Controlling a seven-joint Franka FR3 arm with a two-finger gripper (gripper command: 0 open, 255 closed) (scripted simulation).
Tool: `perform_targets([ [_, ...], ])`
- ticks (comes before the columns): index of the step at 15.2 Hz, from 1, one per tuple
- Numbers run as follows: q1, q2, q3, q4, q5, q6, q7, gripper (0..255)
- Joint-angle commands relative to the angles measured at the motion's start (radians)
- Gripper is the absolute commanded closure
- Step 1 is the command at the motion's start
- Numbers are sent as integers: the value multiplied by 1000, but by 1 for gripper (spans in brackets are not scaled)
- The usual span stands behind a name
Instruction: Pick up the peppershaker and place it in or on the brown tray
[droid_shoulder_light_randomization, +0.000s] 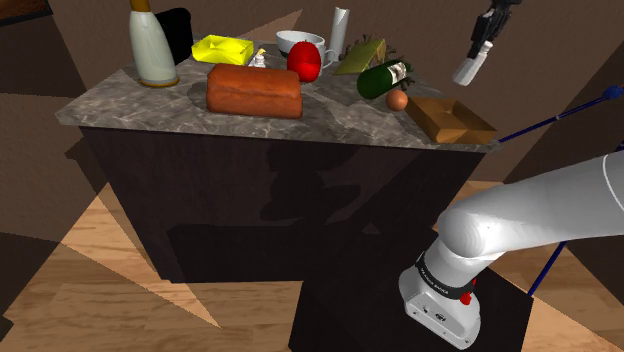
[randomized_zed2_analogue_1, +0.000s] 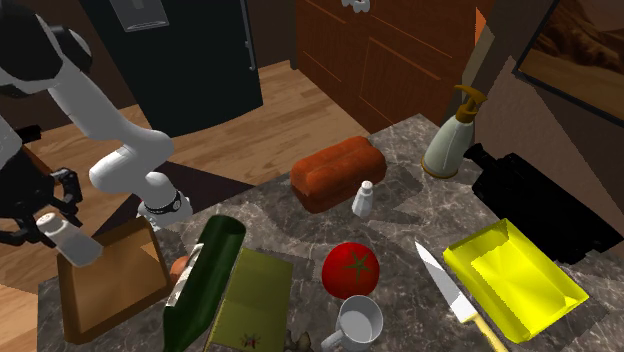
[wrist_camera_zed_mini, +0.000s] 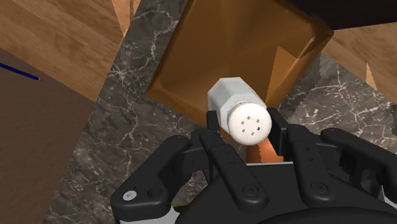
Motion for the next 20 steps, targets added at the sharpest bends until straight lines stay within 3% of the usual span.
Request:
perform_targets([
  [1,-5,-20,-8,-39,-9,21,-7,255],
  [17,-23,-104,-26,-319,-40,217,27,255],
  [20,-23,-104,-26,-319,-40,217,27,255],
])
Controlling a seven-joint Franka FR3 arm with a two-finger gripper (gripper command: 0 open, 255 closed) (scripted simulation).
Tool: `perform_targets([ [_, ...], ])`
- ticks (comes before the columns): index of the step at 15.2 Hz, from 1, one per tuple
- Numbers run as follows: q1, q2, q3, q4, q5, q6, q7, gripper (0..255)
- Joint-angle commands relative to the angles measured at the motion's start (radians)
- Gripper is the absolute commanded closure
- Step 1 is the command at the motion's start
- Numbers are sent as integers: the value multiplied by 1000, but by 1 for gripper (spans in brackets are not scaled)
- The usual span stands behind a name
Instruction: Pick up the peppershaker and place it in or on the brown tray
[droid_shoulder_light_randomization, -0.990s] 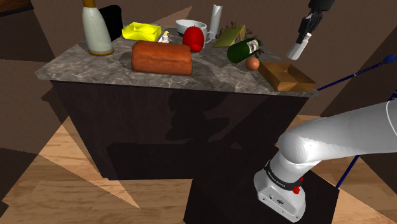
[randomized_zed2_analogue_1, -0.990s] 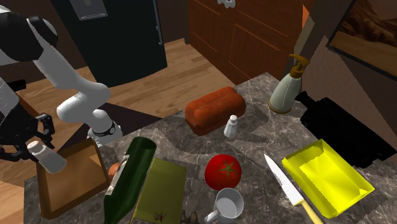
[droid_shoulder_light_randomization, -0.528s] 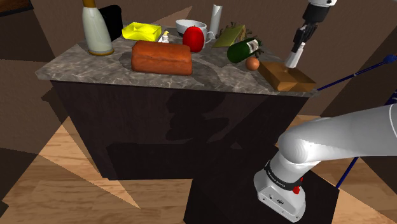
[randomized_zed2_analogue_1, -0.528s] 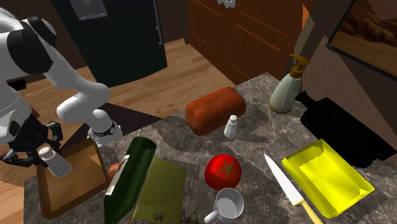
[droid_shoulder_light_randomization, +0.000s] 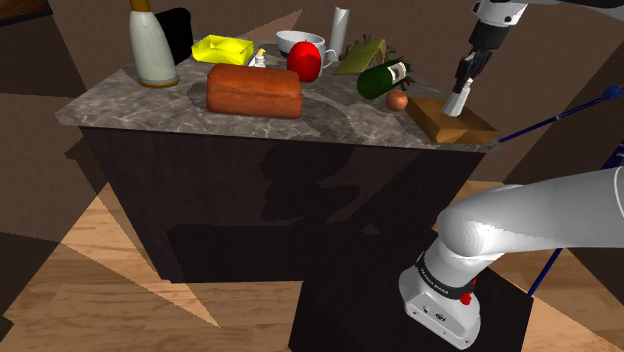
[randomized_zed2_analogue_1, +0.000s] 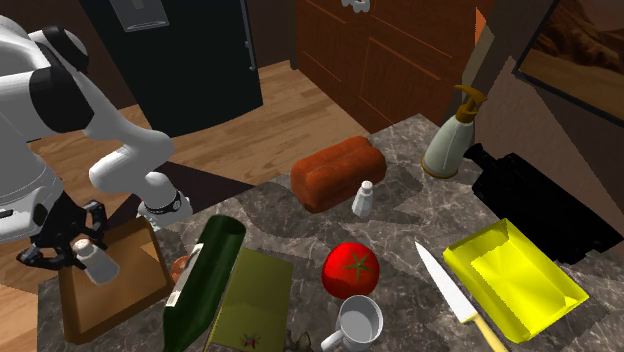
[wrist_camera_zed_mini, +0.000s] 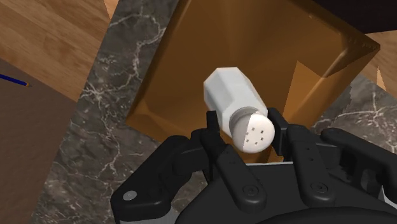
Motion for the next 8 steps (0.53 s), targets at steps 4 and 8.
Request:
perform_targets([
  [4,0,-1,0,-2,0,2,0,255],
  [8,0,-1,0,-2,0,2,0,0],
])
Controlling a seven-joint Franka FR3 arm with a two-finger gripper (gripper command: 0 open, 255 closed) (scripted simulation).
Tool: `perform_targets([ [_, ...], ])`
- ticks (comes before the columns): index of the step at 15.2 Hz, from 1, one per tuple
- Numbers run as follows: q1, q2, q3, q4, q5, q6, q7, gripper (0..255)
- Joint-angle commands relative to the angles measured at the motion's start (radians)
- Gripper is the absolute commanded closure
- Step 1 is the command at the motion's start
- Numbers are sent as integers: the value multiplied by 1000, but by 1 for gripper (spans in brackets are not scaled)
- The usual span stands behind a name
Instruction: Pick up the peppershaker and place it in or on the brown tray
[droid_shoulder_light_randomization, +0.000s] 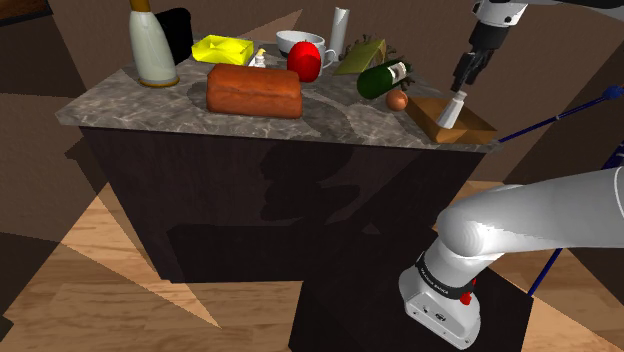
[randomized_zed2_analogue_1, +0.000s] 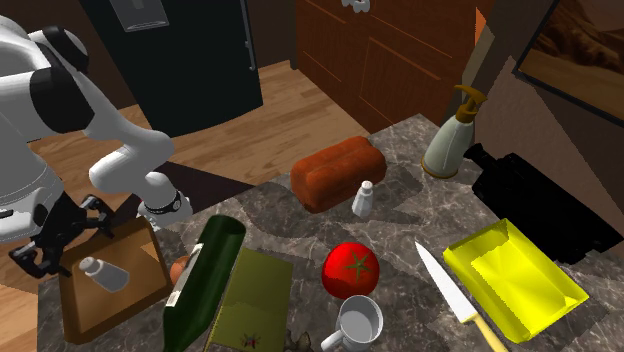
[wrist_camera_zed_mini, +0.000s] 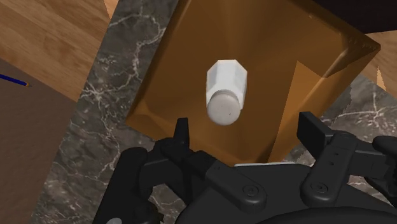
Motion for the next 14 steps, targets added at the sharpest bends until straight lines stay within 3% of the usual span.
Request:
perform_targets([
  [1,0,0,0,0,0,0,0,0],
  [6,10,32,22,150,20,-119,-11,0],
  [14,10,32,22,150,20,-119,-11,0],
])
